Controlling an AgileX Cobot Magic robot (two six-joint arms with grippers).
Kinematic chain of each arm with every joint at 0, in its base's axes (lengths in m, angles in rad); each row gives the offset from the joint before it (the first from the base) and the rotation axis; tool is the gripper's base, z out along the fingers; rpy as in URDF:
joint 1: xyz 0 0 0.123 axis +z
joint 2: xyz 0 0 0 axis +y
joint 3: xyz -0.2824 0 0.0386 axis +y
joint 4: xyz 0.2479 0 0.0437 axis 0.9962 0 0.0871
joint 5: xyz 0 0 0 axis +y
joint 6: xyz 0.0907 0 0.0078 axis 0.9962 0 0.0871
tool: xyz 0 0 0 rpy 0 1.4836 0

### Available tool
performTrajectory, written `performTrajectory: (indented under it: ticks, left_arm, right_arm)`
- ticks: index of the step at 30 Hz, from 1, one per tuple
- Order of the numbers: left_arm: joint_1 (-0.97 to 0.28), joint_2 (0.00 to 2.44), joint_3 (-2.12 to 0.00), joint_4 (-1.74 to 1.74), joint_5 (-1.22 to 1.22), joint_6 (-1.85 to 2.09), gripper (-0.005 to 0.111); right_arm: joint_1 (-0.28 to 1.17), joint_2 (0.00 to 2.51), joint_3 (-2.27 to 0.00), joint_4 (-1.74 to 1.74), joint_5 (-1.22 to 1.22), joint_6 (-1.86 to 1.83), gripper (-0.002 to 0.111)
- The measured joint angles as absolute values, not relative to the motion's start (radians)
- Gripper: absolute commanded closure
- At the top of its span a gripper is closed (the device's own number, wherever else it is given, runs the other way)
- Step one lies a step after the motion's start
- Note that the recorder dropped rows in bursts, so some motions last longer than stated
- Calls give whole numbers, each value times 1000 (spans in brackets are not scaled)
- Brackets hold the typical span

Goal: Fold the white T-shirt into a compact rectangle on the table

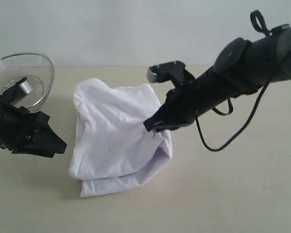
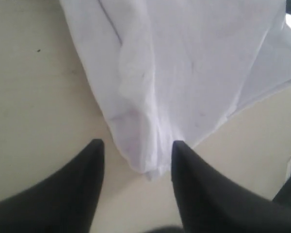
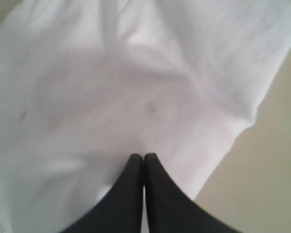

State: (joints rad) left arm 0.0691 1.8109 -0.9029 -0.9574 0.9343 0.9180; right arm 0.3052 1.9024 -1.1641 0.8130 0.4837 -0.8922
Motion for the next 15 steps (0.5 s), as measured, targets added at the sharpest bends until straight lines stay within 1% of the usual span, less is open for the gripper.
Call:
performTrajectory:
  ticks: [1,3,7,11,15]
  left_arm:
    - [69,1811,-903,-972,937,918,52]
    - [69,1811,-903,-991,941,918,49]
    - [69,1811,-903,-1000,941,918,49]
    - [69,1811,-903,-1005,941,918,49]
    - [69,1811,-902,-1006,941,914,49]
  right_arm:
    - [288,1911,-1191,811,484,-889,109]
    - [252,1932,-1264,811,504,-887,109]
    - [202,1954,-1379,789,603,-853,109]
    - [196,1962,-1419,746,605,-839,109]
    - [196,2029,-1509,724,606,-835,109]
